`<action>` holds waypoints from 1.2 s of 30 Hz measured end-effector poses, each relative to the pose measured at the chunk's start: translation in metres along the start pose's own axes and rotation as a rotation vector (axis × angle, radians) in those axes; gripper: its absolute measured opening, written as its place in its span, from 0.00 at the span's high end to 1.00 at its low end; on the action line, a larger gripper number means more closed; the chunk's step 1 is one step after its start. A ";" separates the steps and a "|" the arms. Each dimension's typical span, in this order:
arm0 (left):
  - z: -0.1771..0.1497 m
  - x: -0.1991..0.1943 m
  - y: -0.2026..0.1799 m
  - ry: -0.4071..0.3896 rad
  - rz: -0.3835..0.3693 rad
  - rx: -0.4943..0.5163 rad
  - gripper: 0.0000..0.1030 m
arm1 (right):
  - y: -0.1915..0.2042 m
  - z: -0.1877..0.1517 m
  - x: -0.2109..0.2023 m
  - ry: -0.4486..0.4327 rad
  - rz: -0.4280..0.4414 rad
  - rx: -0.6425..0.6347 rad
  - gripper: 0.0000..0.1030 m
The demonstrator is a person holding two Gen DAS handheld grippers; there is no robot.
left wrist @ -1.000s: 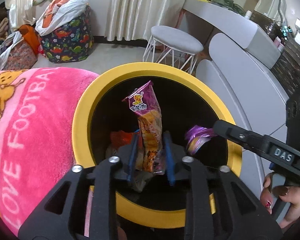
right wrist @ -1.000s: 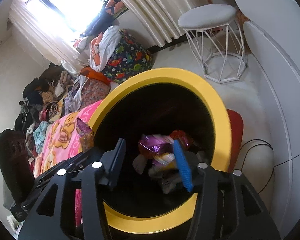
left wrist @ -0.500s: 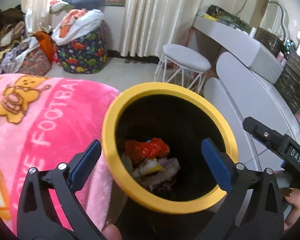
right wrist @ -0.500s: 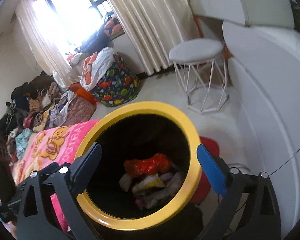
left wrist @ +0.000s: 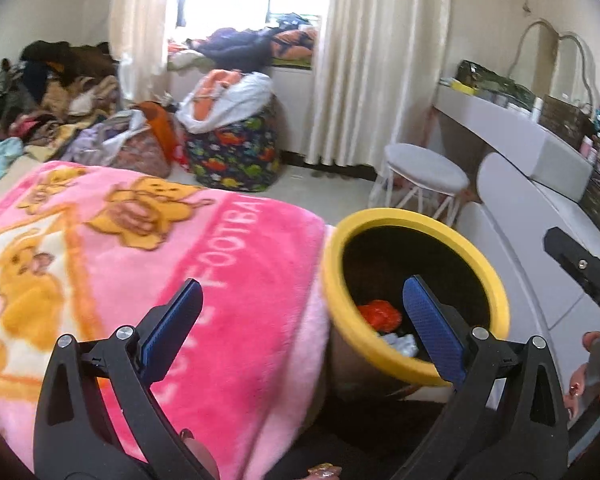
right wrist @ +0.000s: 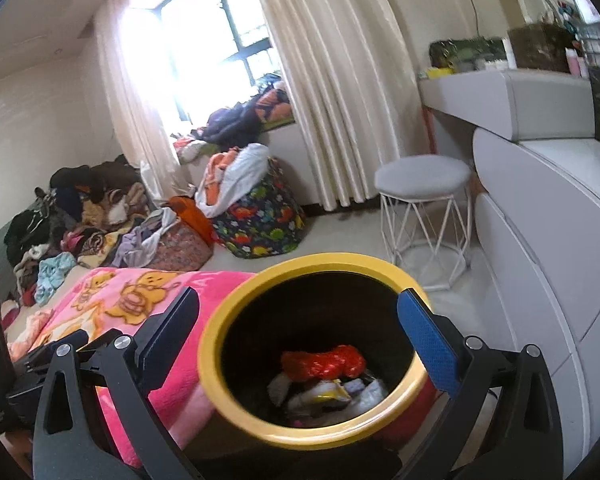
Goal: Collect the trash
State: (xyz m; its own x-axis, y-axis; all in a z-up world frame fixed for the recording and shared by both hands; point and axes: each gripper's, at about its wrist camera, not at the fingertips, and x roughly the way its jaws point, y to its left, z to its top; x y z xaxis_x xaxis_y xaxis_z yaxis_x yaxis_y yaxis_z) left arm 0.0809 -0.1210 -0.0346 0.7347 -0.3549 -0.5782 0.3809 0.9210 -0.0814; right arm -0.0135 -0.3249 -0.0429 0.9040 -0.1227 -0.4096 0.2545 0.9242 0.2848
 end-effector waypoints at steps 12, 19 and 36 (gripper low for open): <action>-0.023 -0.049 0.041 -0.123 0.112 -0.047 0.11 | 0.064 -0.027 -0.037 -0.139 0.035 -0.115 0.06; -0.038 -0.066 0.053 -0.172 0.145 -0.064 0.11 | 0.071 -0.044 -0.062 -0.242 0.040 -0.121 0.06; -0.050 -0.084 0.048 -0.261 0.155 -0.036 0.11 | 0.081 -0.065 -0.070 -0.325 -0.015 -0.216 0.06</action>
State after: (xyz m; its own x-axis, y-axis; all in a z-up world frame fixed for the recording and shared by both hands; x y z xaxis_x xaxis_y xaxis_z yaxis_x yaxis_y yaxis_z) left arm 0.0093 -0.0389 -0.0299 0.9037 -0.2351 -0.3580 0.2367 0.9708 -0.0400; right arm -0.0785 -0.2180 -0.0474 0.9712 -0.2131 -0.1066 0.2218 0.9720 0.0780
